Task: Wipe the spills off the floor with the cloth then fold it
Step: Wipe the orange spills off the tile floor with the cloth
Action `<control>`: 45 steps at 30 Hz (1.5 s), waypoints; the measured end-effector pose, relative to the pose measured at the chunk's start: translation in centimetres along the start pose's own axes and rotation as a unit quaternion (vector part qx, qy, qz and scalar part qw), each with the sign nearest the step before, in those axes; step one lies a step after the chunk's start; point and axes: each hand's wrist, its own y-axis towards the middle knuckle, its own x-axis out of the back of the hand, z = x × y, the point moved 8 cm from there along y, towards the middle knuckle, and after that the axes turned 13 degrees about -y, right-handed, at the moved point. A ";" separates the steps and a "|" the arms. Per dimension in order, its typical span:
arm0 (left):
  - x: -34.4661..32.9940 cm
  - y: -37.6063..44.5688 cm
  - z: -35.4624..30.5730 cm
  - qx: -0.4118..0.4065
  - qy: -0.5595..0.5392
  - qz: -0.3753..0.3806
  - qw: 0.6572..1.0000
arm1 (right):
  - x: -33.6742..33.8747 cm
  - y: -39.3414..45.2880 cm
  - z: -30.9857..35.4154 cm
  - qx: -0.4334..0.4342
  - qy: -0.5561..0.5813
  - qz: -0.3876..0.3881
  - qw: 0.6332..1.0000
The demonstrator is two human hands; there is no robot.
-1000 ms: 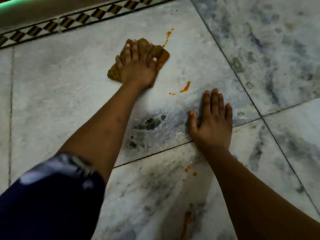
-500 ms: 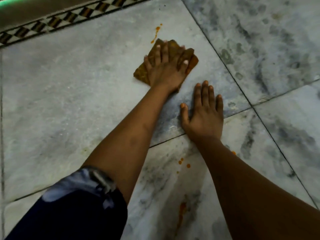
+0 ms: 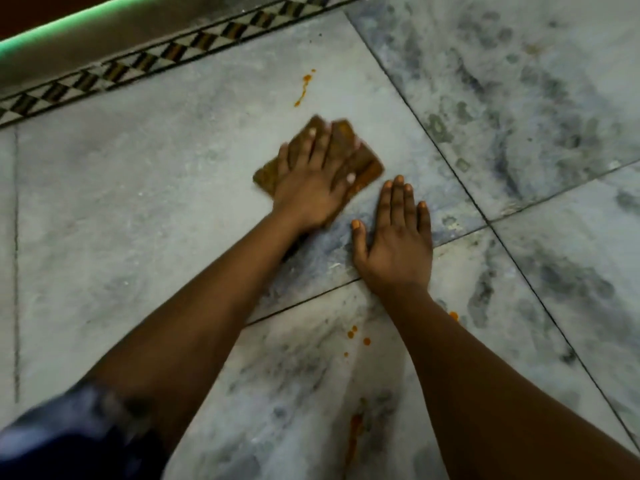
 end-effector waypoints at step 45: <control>5.9 26.1 7.6 0.151 -0.075 0.024 0.985 | -1.1 7.5 -0.7 0.014 -0.011 0.019 1.000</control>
